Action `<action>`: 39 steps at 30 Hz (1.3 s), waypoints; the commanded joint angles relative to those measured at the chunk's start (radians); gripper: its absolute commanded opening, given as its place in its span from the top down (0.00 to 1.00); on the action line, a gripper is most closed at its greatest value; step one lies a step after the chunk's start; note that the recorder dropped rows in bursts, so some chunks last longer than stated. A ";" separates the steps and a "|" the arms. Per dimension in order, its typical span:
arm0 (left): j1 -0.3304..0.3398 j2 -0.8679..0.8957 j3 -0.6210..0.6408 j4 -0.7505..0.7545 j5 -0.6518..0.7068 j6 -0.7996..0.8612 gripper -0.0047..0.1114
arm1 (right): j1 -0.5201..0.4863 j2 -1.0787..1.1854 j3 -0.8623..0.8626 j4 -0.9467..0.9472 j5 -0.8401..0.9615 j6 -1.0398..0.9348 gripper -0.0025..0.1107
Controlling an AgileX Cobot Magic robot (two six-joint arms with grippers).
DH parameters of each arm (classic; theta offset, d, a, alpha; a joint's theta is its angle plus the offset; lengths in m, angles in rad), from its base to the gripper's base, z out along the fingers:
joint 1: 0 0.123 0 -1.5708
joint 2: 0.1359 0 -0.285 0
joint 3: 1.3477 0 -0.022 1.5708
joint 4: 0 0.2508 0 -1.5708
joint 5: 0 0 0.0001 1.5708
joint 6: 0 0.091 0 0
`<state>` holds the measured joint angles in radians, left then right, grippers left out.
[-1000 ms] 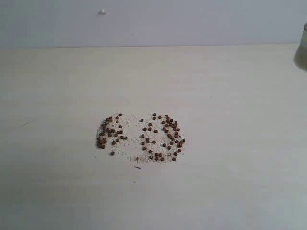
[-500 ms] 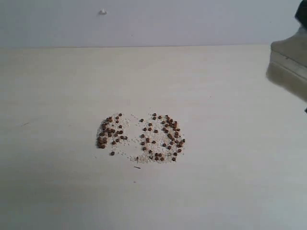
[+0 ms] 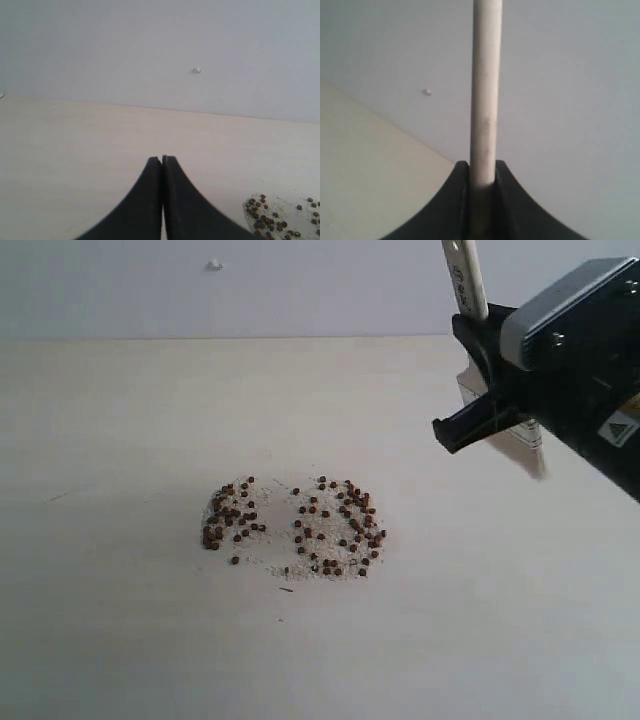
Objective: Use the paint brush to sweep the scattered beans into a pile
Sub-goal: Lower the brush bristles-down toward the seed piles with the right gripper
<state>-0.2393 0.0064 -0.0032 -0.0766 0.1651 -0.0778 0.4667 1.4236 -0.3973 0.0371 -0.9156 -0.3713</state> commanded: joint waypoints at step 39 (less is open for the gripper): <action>0.000 -0.006 0.003 0.002 -0.002 -0.005 0.96 | 0.191 0.648 -0.321 0.341 -0.305 0.063 0.98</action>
<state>-0.2393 0.0064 -0.0032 -0.0766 0.1651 -0.0778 0.6544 2.0664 -0.7099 0.3944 -1.2006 -0.3201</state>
